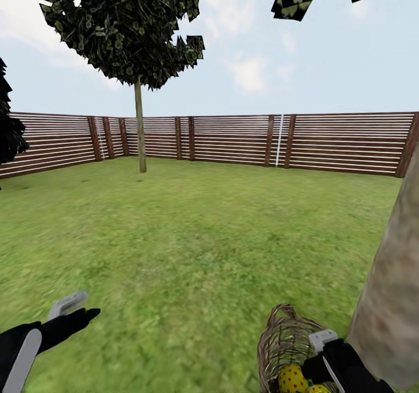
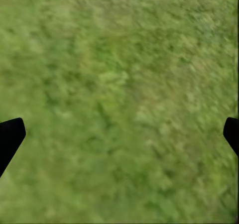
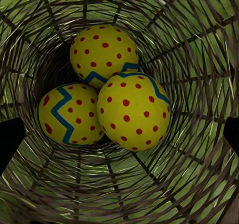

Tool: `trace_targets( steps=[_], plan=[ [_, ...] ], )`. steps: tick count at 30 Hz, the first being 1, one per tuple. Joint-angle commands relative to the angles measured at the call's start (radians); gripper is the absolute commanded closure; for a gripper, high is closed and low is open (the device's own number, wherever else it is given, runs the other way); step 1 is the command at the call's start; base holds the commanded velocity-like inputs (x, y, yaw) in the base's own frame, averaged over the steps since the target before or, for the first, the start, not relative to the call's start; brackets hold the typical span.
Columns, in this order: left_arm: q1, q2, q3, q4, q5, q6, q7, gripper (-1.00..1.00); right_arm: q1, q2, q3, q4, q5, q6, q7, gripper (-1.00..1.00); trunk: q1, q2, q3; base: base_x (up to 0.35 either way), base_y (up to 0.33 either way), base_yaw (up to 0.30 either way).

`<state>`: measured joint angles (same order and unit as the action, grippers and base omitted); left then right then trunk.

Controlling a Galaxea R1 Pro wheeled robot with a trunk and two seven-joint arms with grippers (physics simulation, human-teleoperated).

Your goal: Take the three Easter eggs out of the wicker basket on the lawn in the garden, then place them on the lawn next to a single tree (choose any tree) so that all three eggs are next to the same tree and none are left in the basket.

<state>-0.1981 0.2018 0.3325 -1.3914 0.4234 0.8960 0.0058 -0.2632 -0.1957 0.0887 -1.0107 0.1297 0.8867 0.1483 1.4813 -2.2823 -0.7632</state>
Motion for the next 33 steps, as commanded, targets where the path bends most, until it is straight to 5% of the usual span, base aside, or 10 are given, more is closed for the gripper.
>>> trace_targets(
  steps=[1, 13, 20, 33],
  plan=[
    [-0.019, -0.003, 0.001, 0.002, 0.004, 0.005, 0.001, -1.00, -0.001, -0.001, 0.002, -0.002, 0.011, 0.009, 0.008, -1.00, 0.004, -0.008, -0.004, 0.000, 0.000, 0.000],
    [-0.038, -0.010, -0.003, 0.027, 0.002, -0.006, 0.005, -1.00, -0.001, -0.002, -0.001, -0.003, 0.013, 0.015, 0.008, -1.00, 0.050, -0.092, -0.042, 0.000, 0.000, 0.000],
    [-0.038, -0.010, -0.003, 0.035, 0.004, -0.008, 0.004, -1.00, -0.001, -0.017, -0.071, -0.014, 0.022, 0.014, 0.008, -1.00, 0.077, -0.141, -0.064, 0.000, 0.000, 0.000],
    [-0.038, -0.005, -0.002, 0.094, 0.003, -0.026, 0.003, -1.00, -0.001, -0.027, -0.078, -0.028, 0.024, 0.014, 0.008, -1.00, 0.120, -0.218, -0.106, 0.000, 0.000, 0.000]
  ],
)
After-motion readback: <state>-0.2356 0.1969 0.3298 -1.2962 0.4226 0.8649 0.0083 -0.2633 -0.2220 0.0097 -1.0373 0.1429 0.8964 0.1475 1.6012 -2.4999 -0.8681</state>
